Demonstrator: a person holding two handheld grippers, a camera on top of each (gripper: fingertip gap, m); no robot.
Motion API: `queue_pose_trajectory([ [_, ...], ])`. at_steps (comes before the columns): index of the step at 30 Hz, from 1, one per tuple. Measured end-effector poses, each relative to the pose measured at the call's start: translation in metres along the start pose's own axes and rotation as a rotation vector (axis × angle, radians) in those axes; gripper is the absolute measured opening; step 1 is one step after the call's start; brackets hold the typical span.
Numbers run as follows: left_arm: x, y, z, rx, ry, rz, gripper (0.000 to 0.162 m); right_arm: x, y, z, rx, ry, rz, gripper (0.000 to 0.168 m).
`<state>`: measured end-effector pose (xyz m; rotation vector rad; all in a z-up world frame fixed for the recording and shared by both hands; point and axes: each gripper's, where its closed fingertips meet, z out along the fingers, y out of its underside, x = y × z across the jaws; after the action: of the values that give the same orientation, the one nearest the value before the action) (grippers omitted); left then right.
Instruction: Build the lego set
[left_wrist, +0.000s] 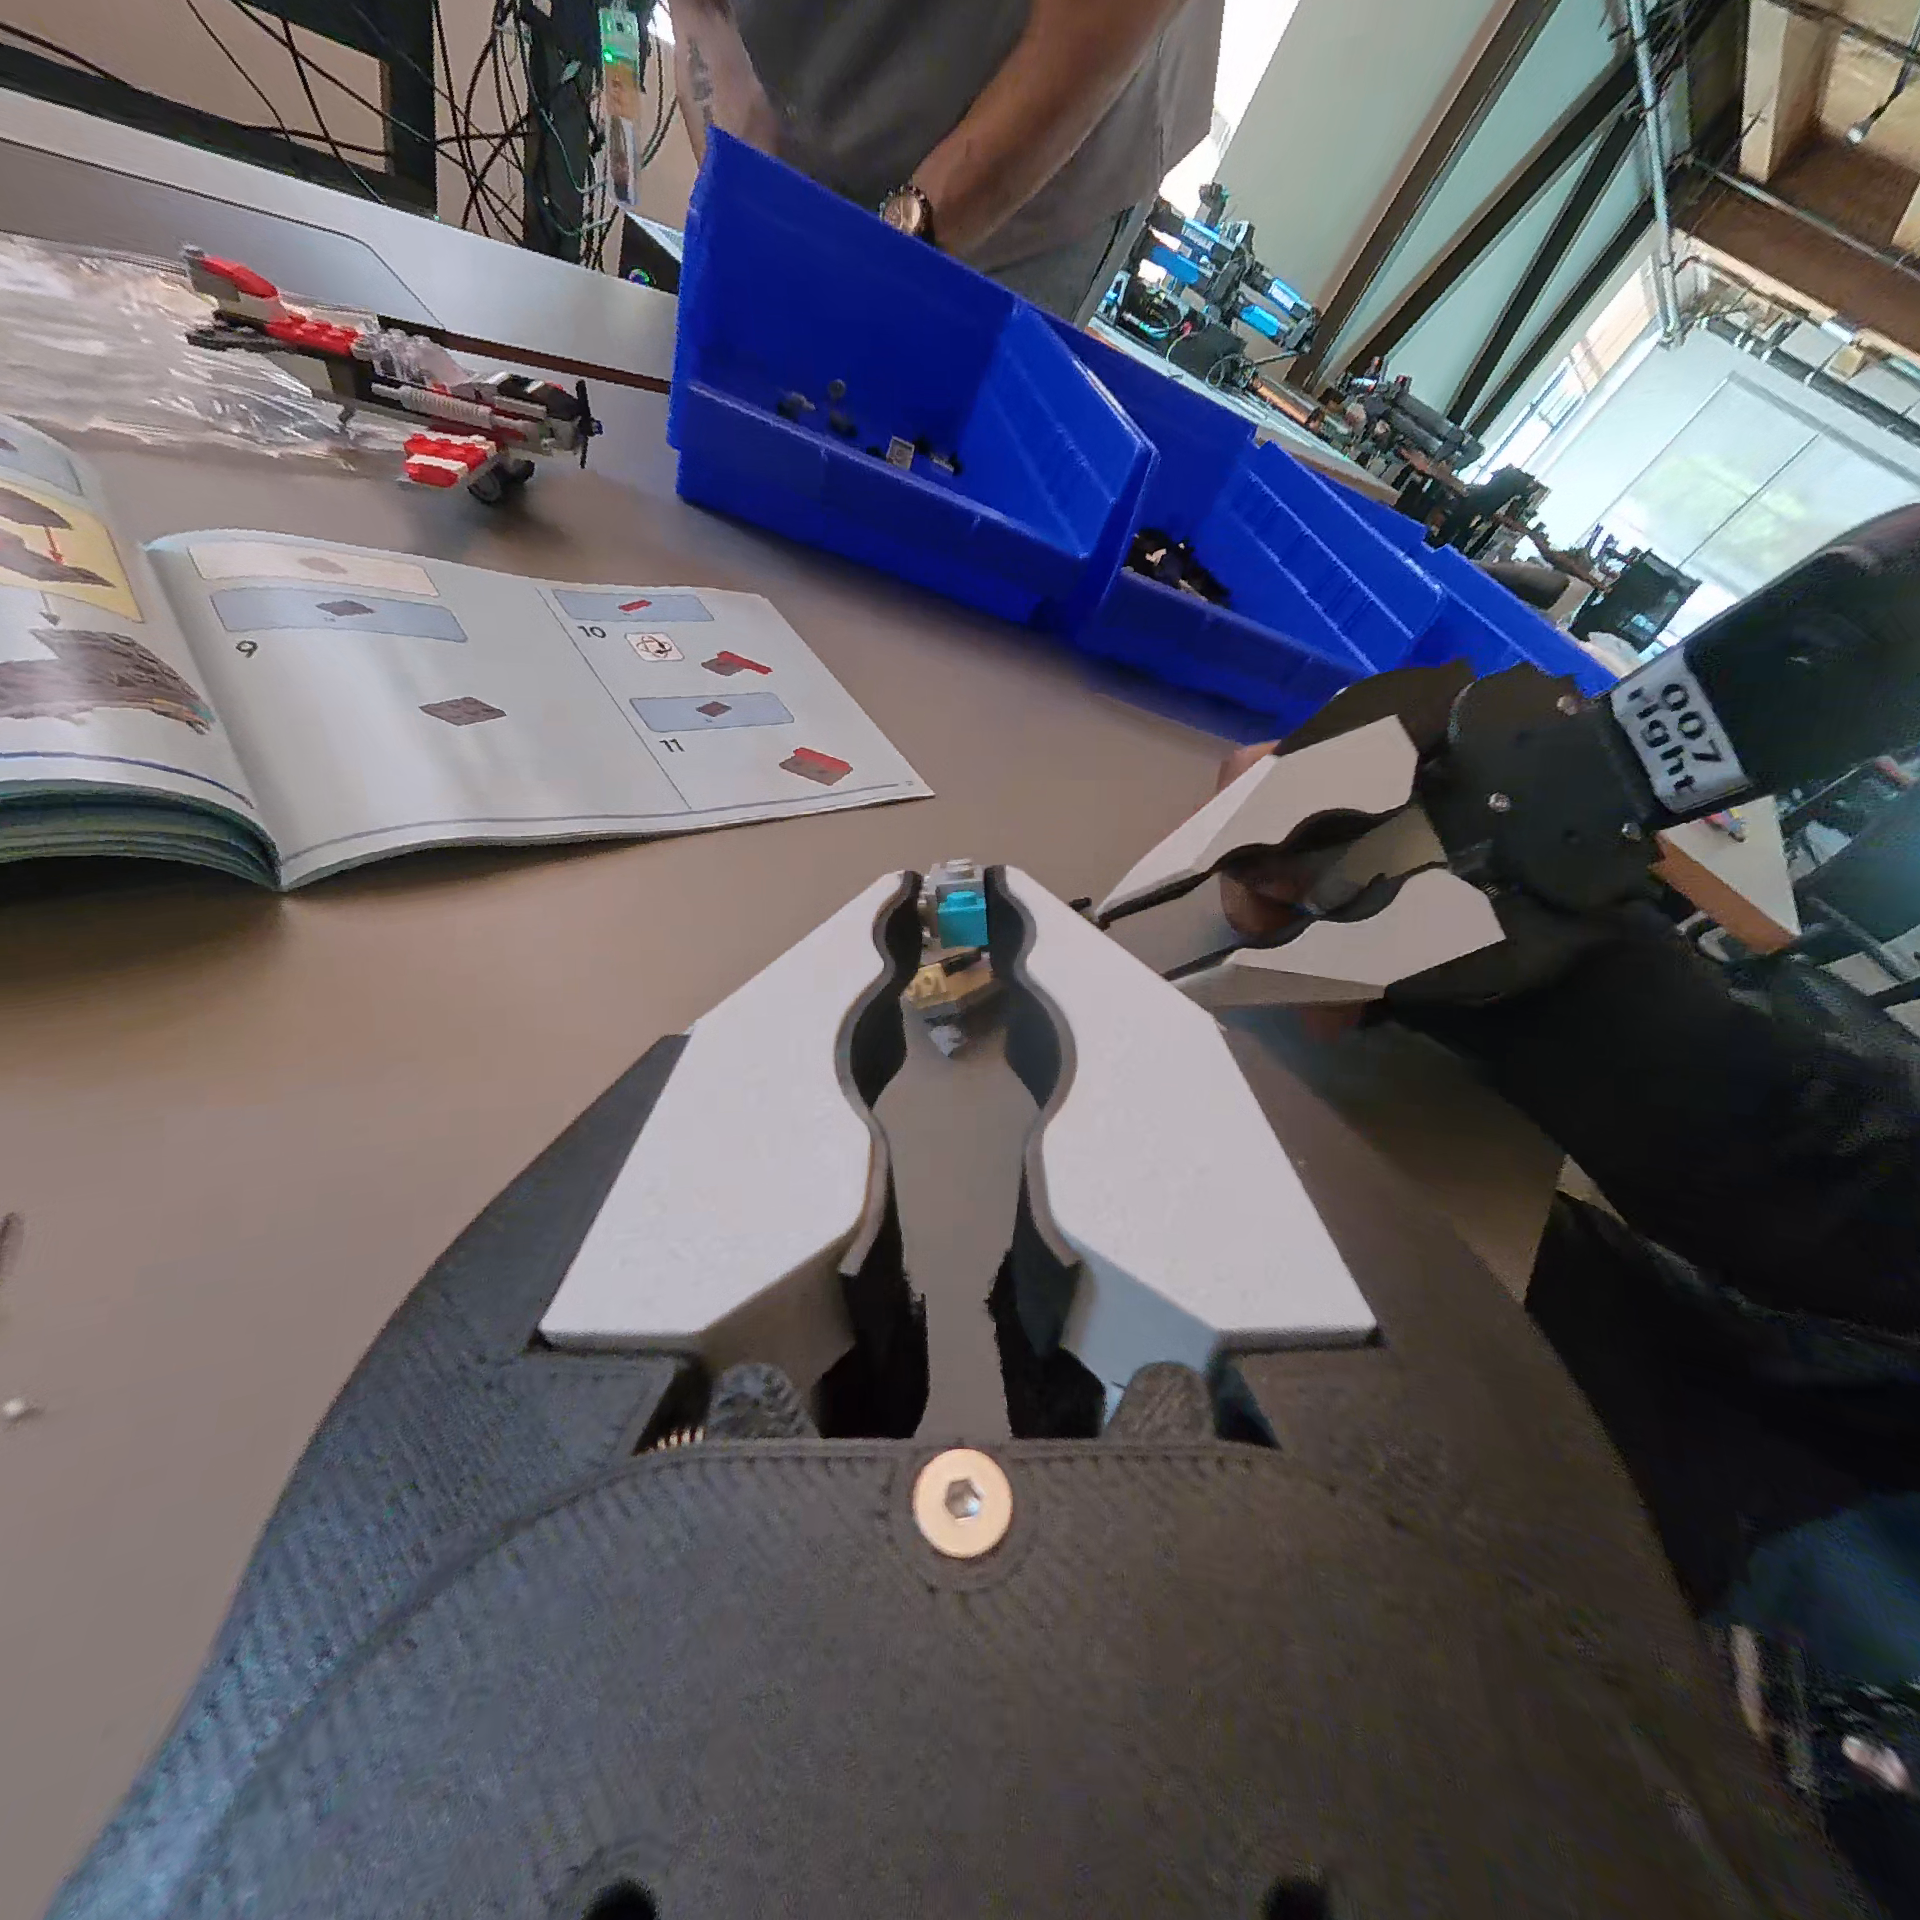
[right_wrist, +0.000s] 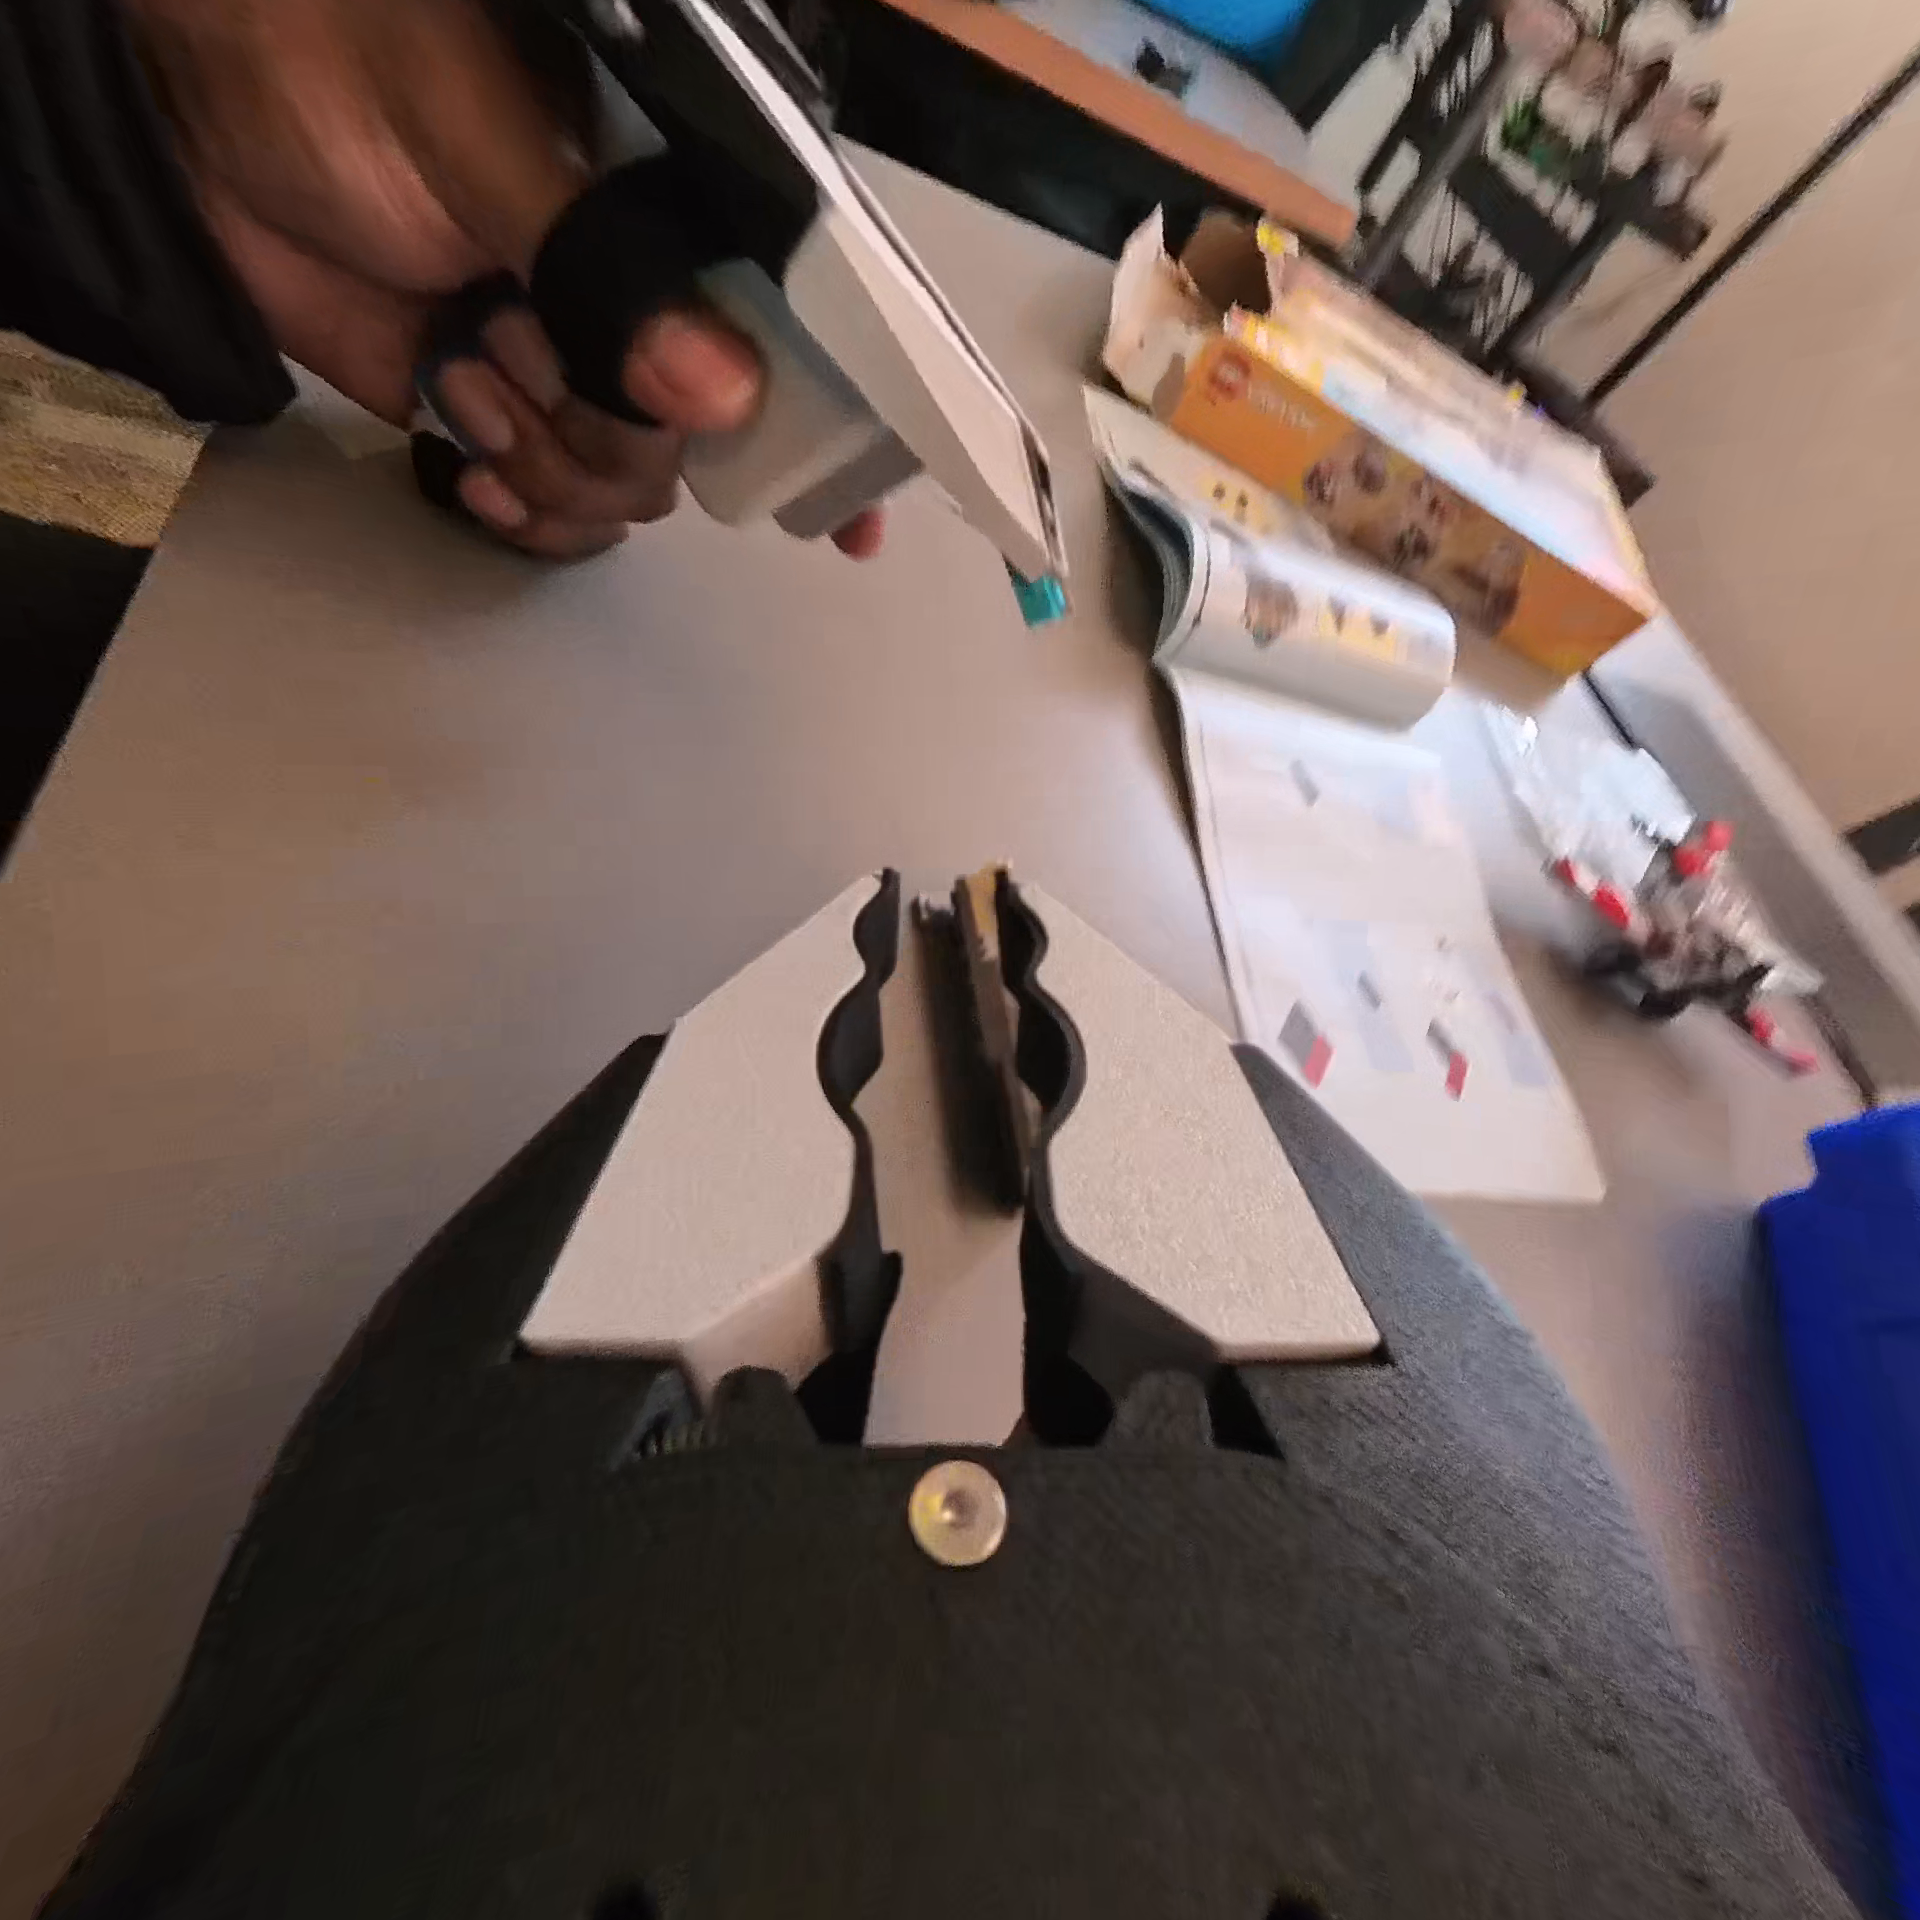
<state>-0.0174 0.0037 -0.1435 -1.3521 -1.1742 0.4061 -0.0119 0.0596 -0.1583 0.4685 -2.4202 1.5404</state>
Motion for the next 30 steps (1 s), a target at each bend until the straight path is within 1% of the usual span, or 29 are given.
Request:
queue_pose_trajectory([
  [3,0.005,0.0,-0.001,0.014,0.024,-0.03,0.011,-0.007,0.009,0.0,-0.067,-0.015,0.132,0.013],
  [5,0.008,0.001,0.003,0.007,0.039,-0.039,0.011,-0.011,0.015,0.006,-0.139,-0.026,0.158,0.01],
  [8,0.012,0.001,0.012,0.001,0.072,-0.053,0.011,-0.01,0.03,0.018,-0.275,-0.025,0.178,0.011],
  [10,0.014,0.001,0.016,-0.003,0.076,-0.053,0.011,-0.009,0.035,0.025,-0.331,-0.022,0.201,0.012],
  [14,0.014,0.002,0.017,-0.009,0.069,-0.038,0.011,-0.001,0.032,0.032,-0.335,0.003,0.25,0.019],
  [22,0.019,-0.002,0.012,0.019,0.125,-0.056,0.011,0.001,0.027,0.04,-0.326,-0.025,0.231,0.018],
  [25,0.028,-0.003,0.01,0.018,0.18,-0.016,0.011,-0.001,0.026,0.042,-0.324,-0.066,0.235,0.01],
  [30,0.044,-0.009,0.0,0.064,0.296,0.066,0.011,-0.007,0.024,0.042,-0.31,-0.119,0.241,0.009],
])
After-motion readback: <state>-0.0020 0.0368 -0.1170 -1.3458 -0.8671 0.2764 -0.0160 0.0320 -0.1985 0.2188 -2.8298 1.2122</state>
